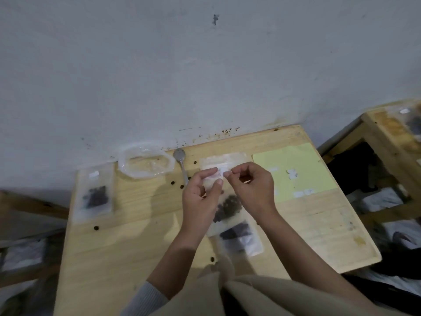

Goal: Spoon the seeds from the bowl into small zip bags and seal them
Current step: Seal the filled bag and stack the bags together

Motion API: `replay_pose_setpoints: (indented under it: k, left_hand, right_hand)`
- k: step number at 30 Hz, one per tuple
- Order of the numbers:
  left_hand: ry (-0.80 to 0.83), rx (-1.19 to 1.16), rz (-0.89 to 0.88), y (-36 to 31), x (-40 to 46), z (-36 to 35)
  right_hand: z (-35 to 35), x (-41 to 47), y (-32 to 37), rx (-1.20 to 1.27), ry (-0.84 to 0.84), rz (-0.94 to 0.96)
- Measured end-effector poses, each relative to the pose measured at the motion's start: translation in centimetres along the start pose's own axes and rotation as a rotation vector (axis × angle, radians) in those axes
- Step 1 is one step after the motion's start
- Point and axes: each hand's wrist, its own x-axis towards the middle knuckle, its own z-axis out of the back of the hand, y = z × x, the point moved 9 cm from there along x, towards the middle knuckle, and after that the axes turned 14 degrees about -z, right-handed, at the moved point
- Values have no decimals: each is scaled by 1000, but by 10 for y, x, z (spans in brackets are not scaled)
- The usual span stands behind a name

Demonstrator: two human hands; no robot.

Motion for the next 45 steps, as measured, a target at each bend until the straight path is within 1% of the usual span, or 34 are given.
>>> replay_pose_setpoints:
  k: [4,8,11,14,16,18,20,21,23,26,29,32,35,38,41,45]
  left_hand:
    - [-112,-64,29,-1,-5,34]
    - [-157,-72,74,-4,-12,73]
    - [-164,-101,116,-6,-16,107]
    - [-201,-162,173,-4,-17,149]
    - [-240,-201,207,-1,-16,178]
    - [-286,-244,235,2,-13,208]
    - [-323,-251,259,7,-8,241]
    - [-328,-234,266,11,-4,258]
    - [-310,-162,270,23,3,289]
    - [-251,40,248,43,7,325]
    - [-148,225,225,65,10,345]
    - [-88,353,243,92,20,361]
    - [-6,528,232,110,39,370]
    - [92,587,232,128,53,366]
    - [194,718,182,140,60,360]
    - [166,795,148,140,59,363]
  right_hand:
    - [-20,-24,13,-36,44,56]
    - [-43,-51,21,-13,84,84]
    - [-61,-67,19,6,51,90]
    - [-88,-84,20,-54,21,136]
    - [-116,-96,21,-46,110,130]
    - [-151,-111,21,-24,281,103]
    - [-188,-128,19,-64,447,85]
    - [-205,-136,16,-92,503,78]
    - [-236,-142,13,-107,537,58]
    - [-275,-130,8,-94,457,14]
    - [-315,-113,6,-132,412,-10]
    - [-354,-93,1,-258,384,-28]
    - [-382,-73,-4,-448,323,35]
    - [-399,-59,-16,-619,312,21]
    - [-403,-53,-27,-708,280,-7]
    - [-402,-52,-30,-705,271,-5]
